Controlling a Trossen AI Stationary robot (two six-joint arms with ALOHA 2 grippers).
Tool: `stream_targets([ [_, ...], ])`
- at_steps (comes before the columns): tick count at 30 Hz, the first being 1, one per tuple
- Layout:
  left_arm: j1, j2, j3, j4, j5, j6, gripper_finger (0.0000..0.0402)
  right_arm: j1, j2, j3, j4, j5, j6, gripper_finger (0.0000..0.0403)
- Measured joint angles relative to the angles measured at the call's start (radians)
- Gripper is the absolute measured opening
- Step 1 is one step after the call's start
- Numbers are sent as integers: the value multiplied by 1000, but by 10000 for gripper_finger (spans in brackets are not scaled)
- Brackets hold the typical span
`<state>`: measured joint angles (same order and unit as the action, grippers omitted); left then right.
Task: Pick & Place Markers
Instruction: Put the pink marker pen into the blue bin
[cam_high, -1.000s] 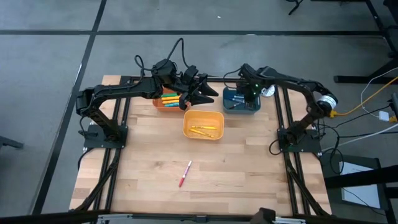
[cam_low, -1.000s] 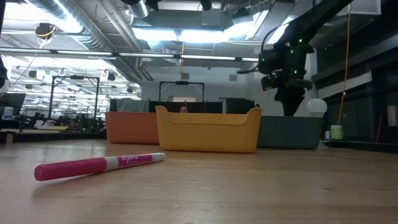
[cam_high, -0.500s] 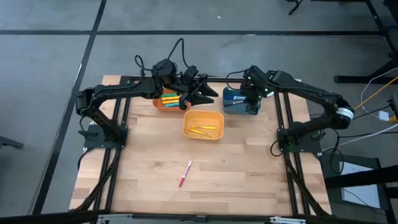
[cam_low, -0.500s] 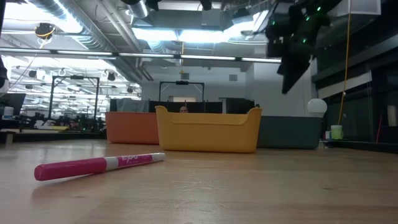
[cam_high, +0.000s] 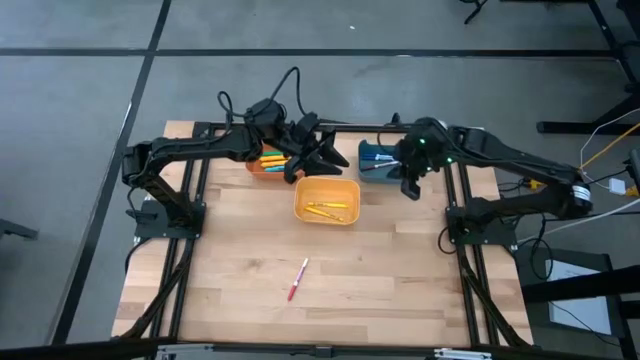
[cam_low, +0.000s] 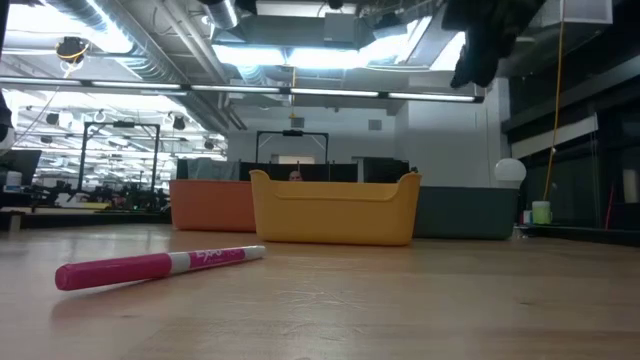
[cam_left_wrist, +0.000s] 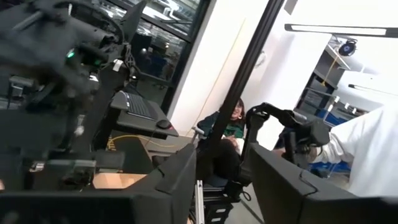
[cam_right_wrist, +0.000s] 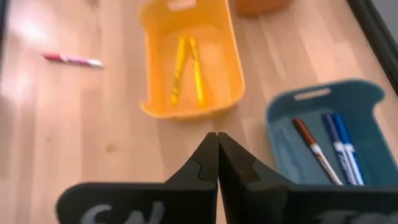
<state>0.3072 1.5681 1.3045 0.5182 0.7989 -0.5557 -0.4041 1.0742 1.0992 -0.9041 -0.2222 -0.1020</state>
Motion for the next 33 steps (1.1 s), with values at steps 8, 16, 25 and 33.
stream_targets([
  [8, -6, -5, -1, -2, 1, -6, 66, 127, -75, 0, 52, 0, 143, 1],
  [16, -61, -46, -1, -1, -14, 11, 4, 218, -123, 0, 155, 38, 258, 0],
  [25, -133, -163, -1, -256, -150, 185, 2, 305, -146, 0, 305, 45, 300, 0],
  [33, -223, -285, 0, -525, -331, 264, 2, 380, -146, 0, 387, 76, 313, 0],
])
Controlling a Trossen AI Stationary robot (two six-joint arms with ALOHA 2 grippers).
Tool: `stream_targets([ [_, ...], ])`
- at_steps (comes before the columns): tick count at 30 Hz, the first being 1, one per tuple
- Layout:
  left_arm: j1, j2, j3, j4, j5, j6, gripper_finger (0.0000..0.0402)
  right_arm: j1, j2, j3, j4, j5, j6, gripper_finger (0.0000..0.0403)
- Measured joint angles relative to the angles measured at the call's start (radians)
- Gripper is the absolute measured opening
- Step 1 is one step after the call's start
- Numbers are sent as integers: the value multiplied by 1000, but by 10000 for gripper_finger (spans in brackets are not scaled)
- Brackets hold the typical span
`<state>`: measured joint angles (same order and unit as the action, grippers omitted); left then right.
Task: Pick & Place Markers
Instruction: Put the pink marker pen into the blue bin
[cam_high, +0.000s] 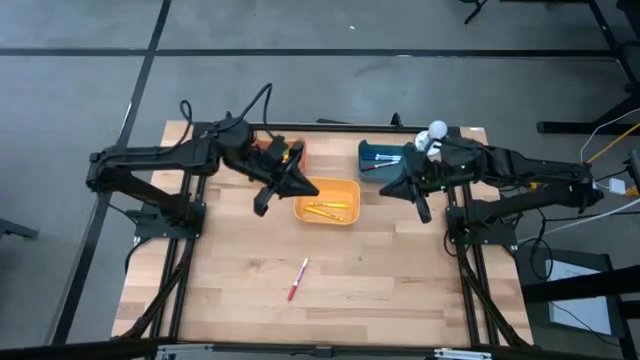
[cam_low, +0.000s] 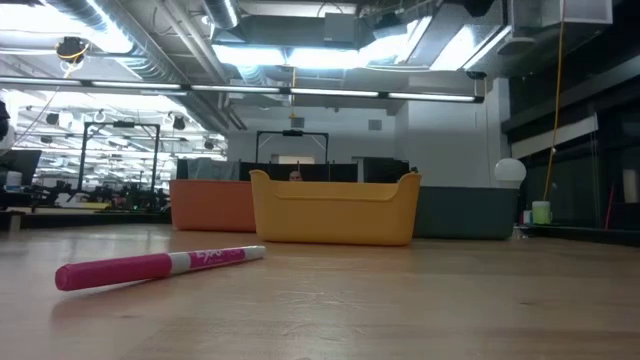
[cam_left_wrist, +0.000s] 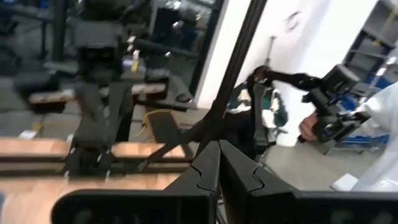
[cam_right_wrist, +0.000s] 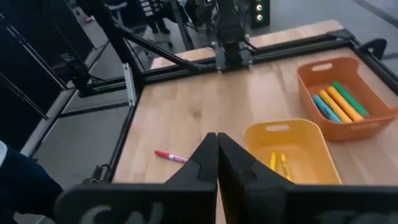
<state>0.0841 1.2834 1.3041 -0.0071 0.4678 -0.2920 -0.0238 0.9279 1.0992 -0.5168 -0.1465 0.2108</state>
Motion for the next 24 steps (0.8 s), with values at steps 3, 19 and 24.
stream_targets([
  [3, -42, -31, 0, -85, -80, 0, 1, 27, 0, 0, 20, 18, 1, 0],
  [19, -253, -77, 0, -409, -412, -111, 1, 151, 0, 0, 161, 24, 108, 0],
  [24, -302, -75, 0, -490, -457, -208, 2, 188, 0, 0, 161, 76, 130, 0],
])
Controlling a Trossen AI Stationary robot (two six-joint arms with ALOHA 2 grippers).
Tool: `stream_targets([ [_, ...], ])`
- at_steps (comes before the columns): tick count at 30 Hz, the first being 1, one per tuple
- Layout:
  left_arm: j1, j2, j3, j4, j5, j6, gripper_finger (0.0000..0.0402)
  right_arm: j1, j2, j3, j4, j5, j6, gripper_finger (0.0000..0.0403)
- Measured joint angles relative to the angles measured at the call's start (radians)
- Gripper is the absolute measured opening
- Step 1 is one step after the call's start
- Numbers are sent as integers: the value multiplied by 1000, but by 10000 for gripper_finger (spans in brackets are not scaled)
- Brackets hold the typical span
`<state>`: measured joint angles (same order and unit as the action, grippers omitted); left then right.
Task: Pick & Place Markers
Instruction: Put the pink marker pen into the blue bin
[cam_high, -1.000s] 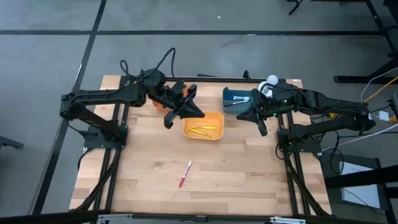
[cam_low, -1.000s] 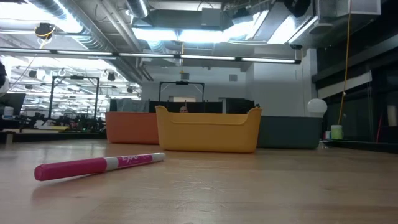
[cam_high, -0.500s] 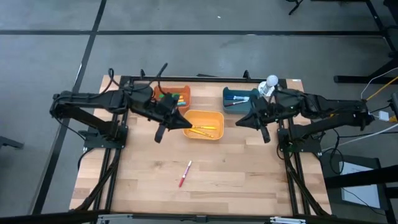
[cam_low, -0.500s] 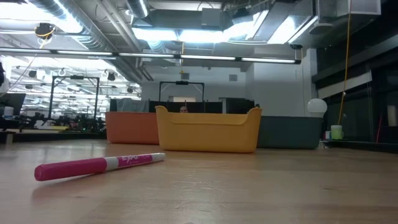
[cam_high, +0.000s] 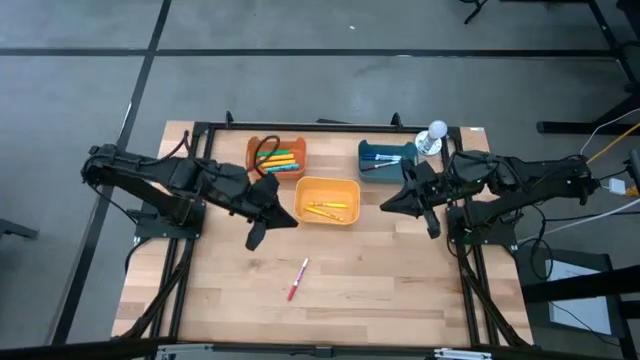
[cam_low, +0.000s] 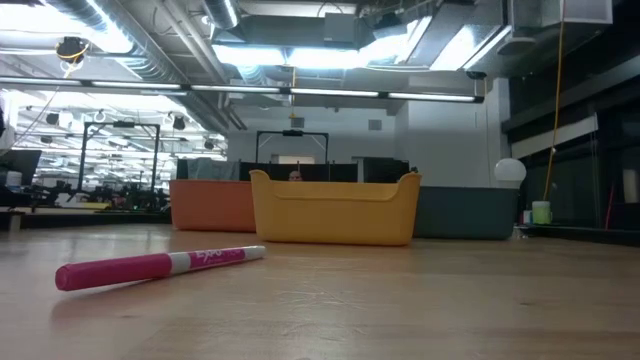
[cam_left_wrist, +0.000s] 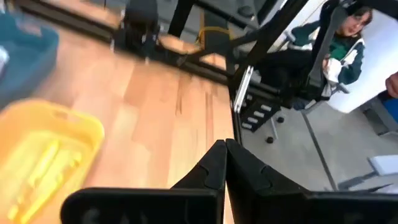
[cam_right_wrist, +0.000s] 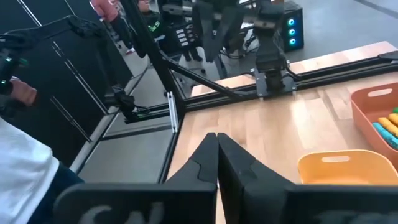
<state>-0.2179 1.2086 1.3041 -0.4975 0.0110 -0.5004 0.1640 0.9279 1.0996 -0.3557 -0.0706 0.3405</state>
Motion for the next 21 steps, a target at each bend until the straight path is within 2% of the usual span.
stream_targets([
  [10, -95, 44, 0, -63, -2, -222, 2, 35, 0, 0, -3, 37, -9, 0],
  [14, -131, 72, 0, -61, -47, -319, 1, 37, 0, 0, -16, 33, -32, 0],
  [21, -171, 152, 0, -61, -55, -513, 1, 37, 0, 0, -25, -46, -39, 0],
])
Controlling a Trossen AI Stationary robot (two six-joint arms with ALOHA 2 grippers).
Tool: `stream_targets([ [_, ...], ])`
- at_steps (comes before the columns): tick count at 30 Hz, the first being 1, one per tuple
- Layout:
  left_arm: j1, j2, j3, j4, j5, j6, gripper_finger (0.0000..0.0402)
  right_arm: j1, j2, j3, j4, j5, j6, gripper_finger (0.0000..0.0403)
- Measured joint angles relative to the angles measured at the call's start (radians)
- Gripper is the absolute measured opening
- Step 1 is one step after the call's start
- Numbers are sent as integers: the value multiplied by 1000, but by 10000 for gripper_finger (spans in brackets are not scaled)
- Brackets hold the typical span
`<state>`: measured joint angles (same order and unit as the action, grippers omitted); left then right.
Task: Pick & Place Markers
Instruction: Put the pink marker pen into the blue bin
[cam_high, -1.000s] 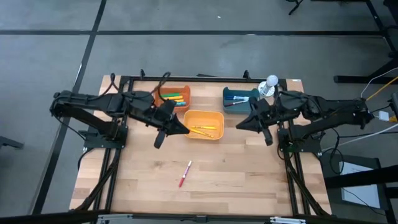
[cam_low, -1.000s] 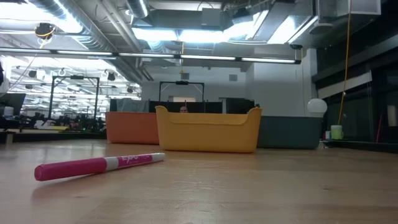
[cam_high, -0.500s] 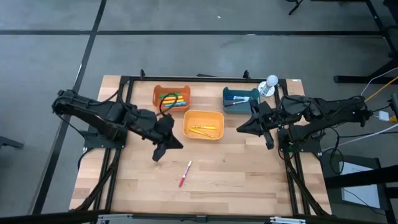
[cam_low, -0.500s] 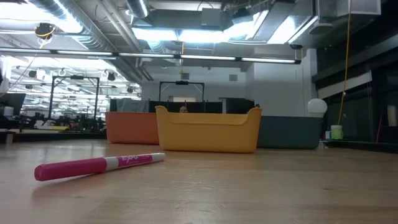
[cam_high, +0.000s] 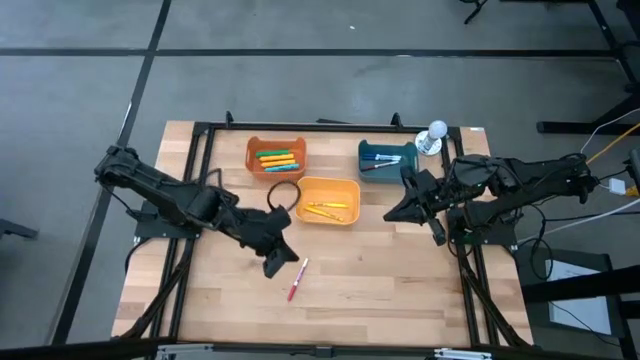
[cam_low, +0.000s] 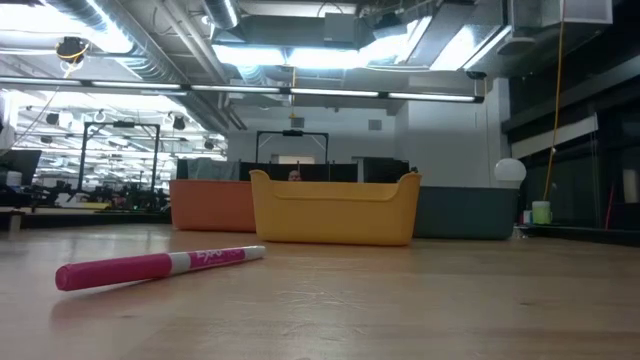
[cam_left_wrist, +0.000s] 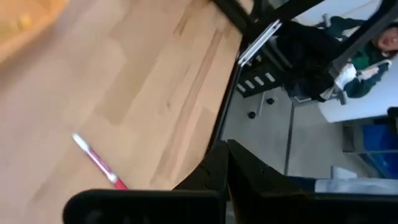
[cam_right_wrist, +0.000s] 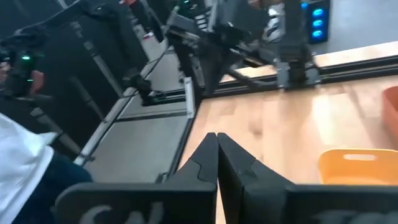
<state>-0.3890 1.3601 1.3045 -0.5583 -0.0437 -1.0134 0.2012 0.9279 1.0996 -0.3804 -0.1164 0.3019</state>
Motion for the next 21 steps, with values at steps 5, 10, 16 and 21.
stream_targets([
  [5, -35, 65, 0, 4, -3, -146, 2, 0, 0, 0, -2, -70, -12, 0],
  [10, -61, 128, 0, 9, -19, -222, 1, 0, 0, 0, -18, -97, -40, 1],
  [16, -69, 195, 0, 8, -19, -281, 1, 0, 0, 0, -56, -116, -48, 4],
  [21, -67, 236, 0, 1, -22, -293, 2, 0, 0, 0, -76, -123, -49, 4],
])
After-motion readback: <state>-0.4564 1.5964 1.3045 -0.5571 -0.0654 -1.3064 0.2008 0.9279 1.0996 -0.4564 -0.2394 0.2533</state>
